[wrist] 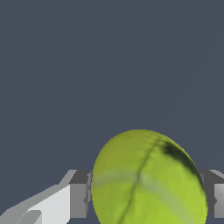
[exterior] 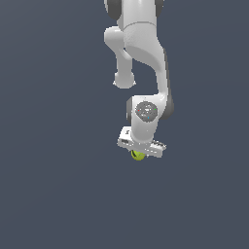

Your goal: Pick up the object and move it to a goal position.

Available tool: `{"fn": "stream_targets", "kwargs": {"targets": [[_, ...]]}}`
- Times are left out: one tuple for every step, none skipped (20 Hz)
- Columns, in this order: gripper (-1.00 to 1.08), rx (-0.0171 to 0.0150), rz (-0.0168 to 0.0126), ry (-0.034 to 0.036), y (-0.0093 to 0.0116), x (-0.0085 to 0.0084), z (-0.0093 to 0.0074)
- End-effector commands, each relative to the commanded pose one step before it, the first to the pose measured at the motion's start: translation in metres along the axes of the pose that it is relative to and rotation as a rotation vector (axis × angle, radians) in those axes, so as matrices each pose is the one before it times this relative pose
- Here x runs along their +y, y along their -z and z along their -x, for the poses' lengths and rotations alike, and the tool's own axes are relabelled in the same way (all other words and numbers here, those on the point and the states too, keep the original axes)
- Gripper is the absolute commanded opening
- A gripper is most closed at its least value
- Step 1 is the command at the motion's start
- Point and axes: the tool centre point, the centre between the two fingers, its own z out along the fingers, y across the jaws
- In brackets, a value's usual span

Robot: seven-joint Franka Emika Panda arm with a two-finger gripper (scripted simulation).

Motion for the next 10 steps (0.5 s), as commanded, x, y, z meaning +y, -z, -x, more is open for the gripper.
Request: {"fn": "stream_targets", "kwargs": {"targets": [[-1.00,0.00172,-0.00104,0.00091,0.00344,-0.00808,0.01815],[-1.00,0.00000,0.00000,0.00000,0.00108,-0.00324,0.00796],[-1.00,0.00046,-0.00021,0.00047,0.00143,-0.00360,0.00833],[-1.00,0.00000,0.00000,0.00000,0.00114,-0.00345,0.00840],[-1.00,0.00000,0.00000,0.00000,0.00118,-0.00356,0.00864],[-1.00,0.00000,0.00000,0.00000,0.00121,-0.00369,0.00889],[-1.00,0.00000,0.00000,0.00000,0.00125,-0.00381,0.00915],[-1.00,0.00000,0.00000,0.00000,0.00128,-0.00392,0.00936],[-1.00,0.00000,0.00000,0.00000,0.00127,-0.00389,0.00922],[-1.00,0.00000,0.00000,0.00000,0.00124,-0.00384,0.00900]]}}
